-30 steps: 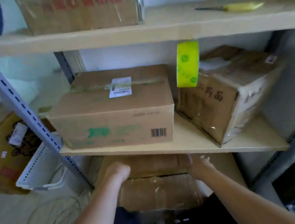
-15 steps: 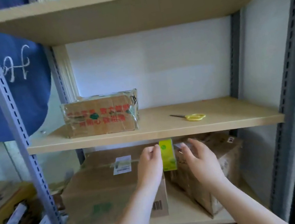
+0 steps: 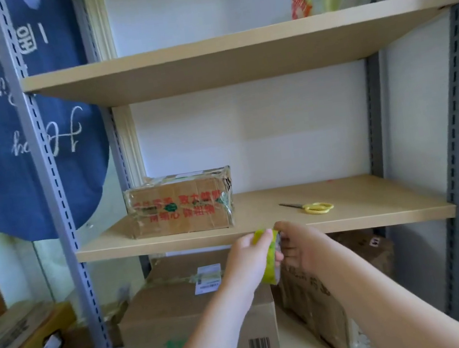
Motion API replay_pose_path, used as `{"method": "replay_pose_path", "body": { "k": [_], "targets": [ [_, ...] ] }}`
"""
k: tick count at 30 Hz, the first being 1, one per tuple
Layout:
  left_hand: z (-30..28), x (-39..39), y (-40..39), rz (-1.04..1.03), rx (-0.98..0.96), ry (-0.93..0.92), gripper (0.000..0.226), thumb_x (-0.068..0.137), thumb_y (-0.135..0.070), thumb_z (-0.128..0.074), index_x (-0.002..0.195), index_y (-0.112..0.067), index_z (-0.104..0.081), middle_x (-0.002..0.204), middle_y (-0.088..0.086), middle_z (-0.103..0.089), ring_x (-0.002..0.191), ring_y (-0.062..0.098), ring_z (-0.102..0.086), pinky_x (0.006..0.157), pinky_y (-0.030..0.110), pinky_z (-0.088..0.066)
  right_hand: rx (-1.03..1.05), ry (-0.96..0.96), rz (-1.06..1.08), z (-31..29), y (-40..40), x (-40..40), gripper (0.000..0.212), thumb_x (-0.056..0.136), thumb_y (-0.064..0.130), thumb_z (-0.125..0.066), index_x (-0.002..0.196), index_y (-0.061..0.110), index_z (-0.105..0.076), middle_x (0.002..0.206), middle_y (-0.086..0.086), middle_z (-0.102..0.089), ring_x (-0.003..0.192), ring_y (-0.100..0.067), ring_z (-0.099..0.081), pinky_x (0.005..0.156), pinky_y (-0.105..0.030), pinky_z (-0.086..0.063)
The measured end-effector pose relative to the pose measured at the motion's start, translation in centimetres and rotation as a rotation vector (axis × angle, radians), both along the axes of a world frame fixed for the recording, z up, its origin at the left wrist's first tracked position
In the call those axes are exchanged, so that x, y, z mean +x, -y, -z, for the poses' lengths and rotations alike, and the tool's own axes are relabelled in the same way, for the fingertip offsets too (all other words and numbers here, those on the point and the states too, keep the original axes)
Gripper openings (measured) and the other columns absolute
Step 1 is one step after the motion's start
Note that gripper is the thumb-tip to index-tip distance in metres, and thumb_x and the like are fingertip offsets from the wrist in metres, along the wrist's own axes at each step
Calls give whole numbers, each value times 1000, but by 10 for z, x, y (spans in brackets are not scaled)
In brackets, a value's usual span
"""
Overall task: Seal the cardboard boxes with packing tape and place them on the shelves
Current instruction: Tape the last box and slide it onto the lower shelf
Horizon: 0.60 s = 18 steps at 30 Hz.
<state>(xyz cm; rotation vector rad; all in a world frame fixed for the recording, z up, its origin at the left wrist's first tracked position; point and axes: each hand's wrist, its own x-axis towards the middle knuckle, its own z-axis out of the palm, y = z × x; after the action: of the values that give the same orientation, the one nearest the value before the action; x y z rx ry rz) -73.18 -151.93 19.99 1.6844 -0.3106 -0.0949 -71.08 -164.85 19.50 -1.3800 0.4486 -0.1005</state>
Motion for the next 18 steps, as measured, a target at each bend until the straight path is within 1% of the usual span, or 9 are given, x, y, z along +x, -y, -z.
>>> {"method": "replay_pose_path", "body": {
  "k": [2, 4, 7, 10, 12, 13, 15, 16, 18],
  "targets": [
    [-9, -7, 1, 29, 7, 29, 32, 103, -33, -49, 88, -11, -67, 62, -3, -68, 55, 9, -62, 56, 20, -50, -14, -19, -10, -14, 0, -6, 24, 97, 23, -56, 80, 6, -58, 69, -11, -60, 62, -23, -56, 60, -33, -49],
    [-10, -10, 3, 32, 49, 65, 33, 104, -33, -47, 89, -12, -66, 64, -3, -69, 52, 5, -62, 55, 16, -50, -21, -39, -32, -19, -1, -13, 26, 98, 21, -55, 77, 6, -57, 55, -9, -58, 58, -23, -54, 58, -34, -48],
    [-4, -13, 4, 9, 52, 83, 35, 104, -35, -46, 86, -13, -66, 62, -3, -69, 53, 6, -62, 57, 19, -52, -38, -58, -62, -14, -1, -17, 28, 97, 20, -55, 72, 7, -58, 44, -6, -56, 51, -21, -53, 55, -32, -47],
    [-3, -10, 5, -8, 20, 45, 33, 103, -38, -46, 93, -14, -66, 61, -5, -69, 59, 10, -63, 66, 26, -55, -71, -56, -80, -16, 0, -15, 29, 97, 16, -54, 70, 6, -59, 44, -5, -57, 53, -21, -54, 55, -31, -48],
    [-6, -9, 5, -8, 12, 33, 33, 103, -40, -46, 102, -13, -66, 62, -6, -69, 60, 10, -63, 66, 26, -55, -113, -52, -92, -22, 2, -9, 29, 97, 13, -52, 69, 6, -59, 43, -4, -58, 53, -19, -55, 52, -28, -48],
    [-9, -9, 5, -10, 16, 40, 33, 103, -40, -46, 103, -13, -65, 61, -6, -69, 60, 9, -63, 64, 25, -54, -132, -61, -103, -24, 4, -6, 29, 97, 13, -52, 70, 7, -58, 43, -3, -58, 52, -18, -55, 49, -25, -48],
    [-17, -13, 5, 3, 26, 100, 32, 103, -39, -47, 95, -14, -66, 59, -6, -67, 58, 9, -61, 60, 22, -52, -160, -71, -131, -28, 10, 2, 26, 97, 12, -52, 72, 7, -58, 46, -3, -59, 52, -17, -57, 47, -24, -47],
    [-22, -15, 5, 21, 49, 164, 32, 103, -38, -47, 89, -15, -65, 58, -5, -66, 56, 9, -60, 58, 21, -51, -147, -56, -140, -33, 13, 2, 23, 97, 12, -53, 74, 6, -58, 48, -5, -60, 52, -18, -57, 48, -25, -48],
    [-32, -21, 4, 71, 127, 319, 33, 102, -36, -48, 80, -17, -63, 55, -4, -64, 53, 8, -58, 57, 23, -49, -104, 44, -128, -45, 19, 1, 16, 94, 11, -59, 80, 4, -61, 56, -7, -62, 50, -17, -59, 46, -23, -48]
  ]
}}
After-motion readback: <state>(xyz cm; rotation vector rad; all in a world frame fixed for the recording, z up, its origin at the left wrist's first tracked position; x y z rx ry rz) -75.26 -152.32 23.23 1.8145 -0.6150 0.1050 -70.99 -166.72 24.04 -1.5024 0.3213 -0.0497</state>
